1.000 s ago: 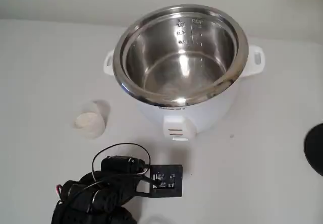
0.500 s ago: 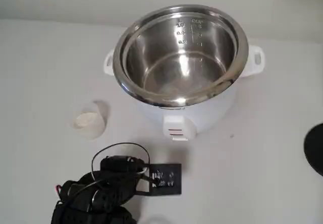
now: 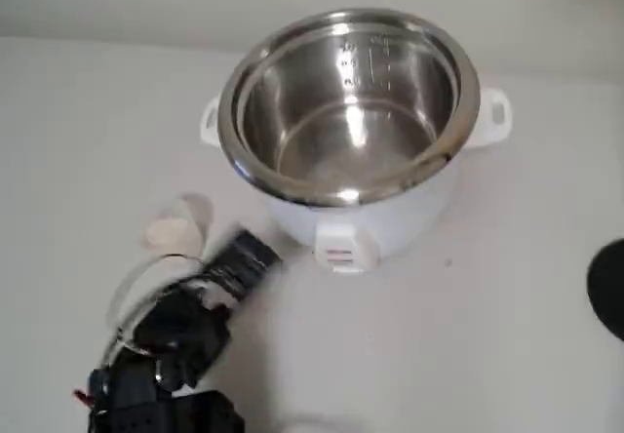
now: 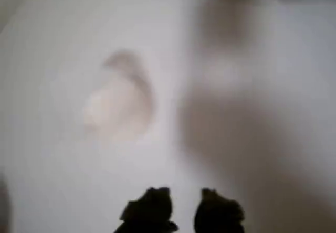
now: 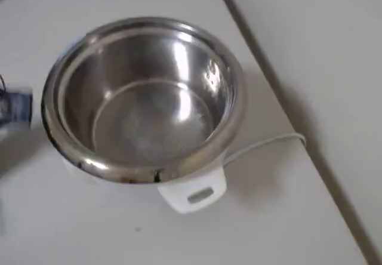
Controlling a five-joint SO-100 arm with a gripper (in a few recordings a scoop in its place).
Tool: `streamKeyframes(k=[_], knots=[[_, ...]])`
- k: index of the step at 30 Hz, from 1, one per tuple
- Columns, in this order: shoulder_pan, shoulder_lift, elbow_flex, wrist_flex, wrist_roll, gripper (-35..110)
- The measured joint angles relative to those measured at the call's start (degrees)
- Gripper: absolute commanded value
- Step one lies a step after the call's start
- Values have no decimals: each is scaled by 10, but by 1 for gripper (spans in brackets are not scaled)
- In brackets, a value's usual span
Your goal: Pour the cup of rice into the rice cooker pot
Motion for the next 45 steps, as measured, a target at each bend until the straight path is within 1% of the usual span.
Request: streamKeyframes(k=[1,2,3,6,8,11,14,17,23,29,33,34,38,45], knots=[[-16,0,-1,-25,-39,10],[-29,0,-1,-56,-74,17],[-32,0,5,-94,-107,20],[-35,-2,66,-237,-208,30],[-33,-13,93,-282,-274,37],[-28,-24,105,-317,-326,47],[-5,-96,107,-402,-358,52],[24,-236,107,-553,-371,53],[78,-588,108,-912,-378,54],[80,-939,92,-1262,-388,55],[77,-1211,11,-1507,-402,58],[72,-1267,-7,-1551,-406,58],[53,-1367,-50,-1625,-408,58],[26,-1412,-140,-1642,-401,57]])
